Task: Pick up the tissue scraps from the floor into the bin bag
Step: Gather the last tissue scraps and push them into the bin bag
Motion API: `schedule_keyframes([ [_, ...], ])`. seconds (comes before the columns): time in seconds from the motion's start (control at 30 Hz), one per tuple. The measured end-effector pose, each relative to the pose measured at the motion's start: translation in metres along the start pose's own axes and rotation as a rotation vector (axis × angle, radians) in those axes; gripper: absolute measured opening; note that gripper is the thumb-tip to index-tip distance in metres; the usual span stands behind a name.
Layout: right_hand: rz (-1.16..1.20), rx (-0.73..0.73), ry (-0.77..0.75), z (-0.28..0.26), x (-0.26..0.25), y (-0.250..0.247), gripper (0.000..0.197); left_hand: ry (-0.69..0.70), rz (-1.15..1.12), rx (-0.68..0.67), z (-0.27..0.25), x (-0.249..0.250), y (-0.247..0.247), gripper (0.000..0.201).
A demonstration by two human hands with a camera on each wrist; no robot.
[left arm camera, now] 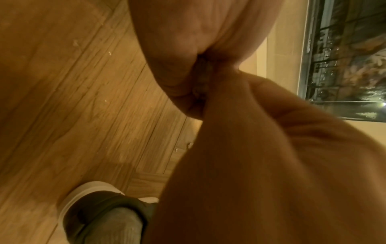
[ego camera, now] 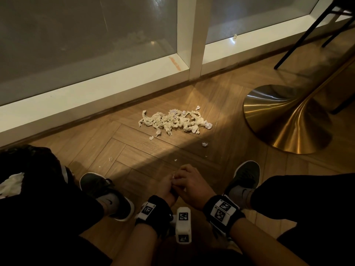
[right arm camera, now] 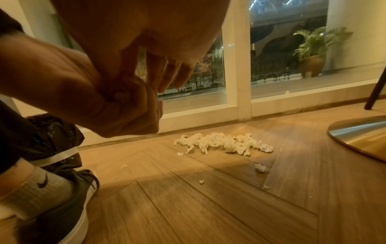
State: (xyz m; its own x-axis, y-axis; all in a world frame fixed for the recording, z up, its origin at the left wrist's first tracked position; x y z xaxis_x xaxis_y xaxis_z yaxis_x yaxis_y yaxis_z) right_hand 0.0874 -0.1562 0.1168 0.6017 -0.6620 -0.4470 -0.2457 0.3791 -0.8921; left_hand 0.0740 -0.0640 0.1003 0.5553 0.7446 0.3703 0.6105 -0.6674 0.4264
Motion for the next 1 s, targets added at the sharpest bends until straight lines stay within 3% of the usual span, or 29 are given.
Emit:
schedule_keyframes([
  [0.1, -0.007, -0.02, -0.002, 0.001, -0.003, -0.004, 0.02, -0.008, -0.014, -0.011, 0.006, 0.005, -0.004, 0.031],
  [0.27, 0.229, -0.02, 0.251, 0.002, 0.017, -0.001, 0.005, -0.027, 0.106, -0.062, 0.002, -0.006, 0.001, 0.023],
  [0.4, 0.333, -0.156, 0.485, 0.0, 0.035, -0.001, 0.032, 0.004, 0.491, 0.007, -0.004, -0.011, 0.007, 0.028],
  [0.53, 0.111, -0.323, 0.39, 0.0, 0.038, -0.008, 0.042, 0.098, 1.065, 0.01, -0.006, -0.017, 0.011, 0.03],
  [0.6, 0.064, -0.388, 0.351, 0.0, 0.033, -0.007, 0.045, 0.119, 1.132, 0.038, -0.001, -0.017, 0.01, 0.019],
  [0.7, 0.117, -0.426, 0.34, 0.002, 0.029, -0.004, 0.05, 0.142, 1.22, 0.056, -0.002, -0.007, 0.012, 0.018],
  [0.77, 0.166, -0.414, 0.318, 0.004, 0.027, -0.005, 0.049, 0.164, 1.231, 0.025, -0.002, -0.004, 0.016, 0.02],
  [0.87, 0.17, -0.348, 0.299, 0.005, 0.022, -0.01, 0.043, 0.111, 0.974, 0.065, 0.002, -0.004, 0.005, 0.024],
  [0.93, 0.152, -0.244, 0.304, 0.004, 0.019, -0.012, 0.033, 0.178, 0.831, 0.097, 0.01, 0.001, 0.0, 0.03],
  [1.0, 0.119, -0.198, 0.288, 0.002, 0.015, -0.01, 0.026, 0.182, 0.677, 0.12, 0.009, 0.006, -0.003, 0.024],
])
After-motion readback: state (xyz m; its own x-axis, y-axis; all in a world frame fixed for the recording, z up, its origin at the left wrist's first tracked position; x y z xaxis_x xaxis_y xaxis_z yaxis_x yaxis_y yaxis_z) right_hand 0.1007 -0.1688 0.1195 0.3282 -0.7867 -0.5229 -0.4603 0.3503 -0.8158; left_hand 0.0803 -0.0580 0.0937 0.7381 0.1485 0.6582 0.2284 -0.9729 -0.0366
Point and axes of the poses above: each hand's wrist, its own z-axis towards the middle knuckle, its own y-axis out of the palm, x = y × z, the point moved 3 cm from there along z, towards the middle knuckle, and after that the axes turned 5 degrees about -z, right-handed, at the moved point
